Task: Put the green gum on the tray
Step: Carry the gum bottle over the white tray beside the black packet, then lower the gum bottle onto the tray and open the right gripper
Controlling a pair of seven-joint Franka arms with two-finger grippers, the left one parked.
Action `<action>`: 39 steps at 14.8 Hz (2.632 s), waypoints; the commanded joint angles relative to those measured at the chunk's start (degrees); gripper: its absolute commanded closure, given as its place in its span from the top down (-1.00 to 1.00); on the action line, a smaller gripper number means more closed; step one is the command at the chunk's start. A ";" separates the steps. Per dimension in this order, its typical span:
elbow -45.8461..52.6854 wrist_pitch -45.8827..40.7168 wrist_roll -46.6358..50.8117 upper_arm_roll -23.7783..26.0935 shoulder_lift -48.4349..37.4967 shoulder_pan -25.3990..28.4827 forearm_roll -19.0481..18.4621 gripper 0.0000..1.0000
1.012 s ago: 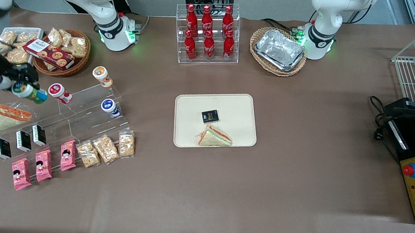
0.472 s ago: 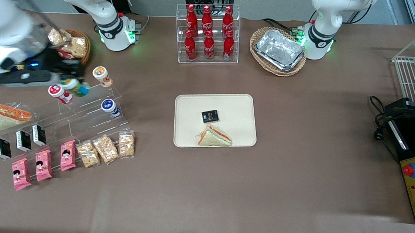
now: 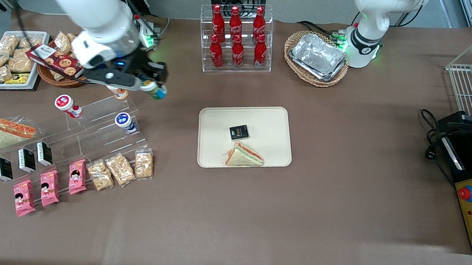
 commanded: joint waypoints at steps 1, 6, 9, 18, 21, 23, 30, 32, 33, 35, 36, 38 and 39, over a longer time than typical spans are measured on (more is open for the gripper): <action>-1.95 6.44 9.89 1.23 3.71 3.84 0.94 -0.20; -14.69 25.59 20.09 1.23 7.04 8.42 0.16 -0.20; -16.73 29.75 23.00 1.23 10.56 9.65 -3.27 -0.20; -22.26 43.63 30.57 1.14 20.06 12.21 -8.82 -0.19; -22.27 45.57 32.05 1.14 21.99 13.25 -8.82 -0.18; -22.18 46.63 32.94 1.14 23.39 13.52 -8.90 -0.17; -22.18 49.18 38.12 1.14 25.77 15.81 -12.15 -0.01; -22.18 49.18 38.65 1.05 25.95 15.81 -12.16 0.99; -22.18 49.18 39.17 1.05 25.95 15.81 -12.16 1.00; -22.18 49.18 39.27 0.97 25.95 15.81 -12.16 1.00; -22.18 49.18 39.35 0.97 25.86 15.81 -12.16 1.00; -22.09 49.27 39.53 0.97 25.95 15.81 -12.16 1.00; -22.09 49.18 39.53 0.88 25.86 15.64 -12.16 1.00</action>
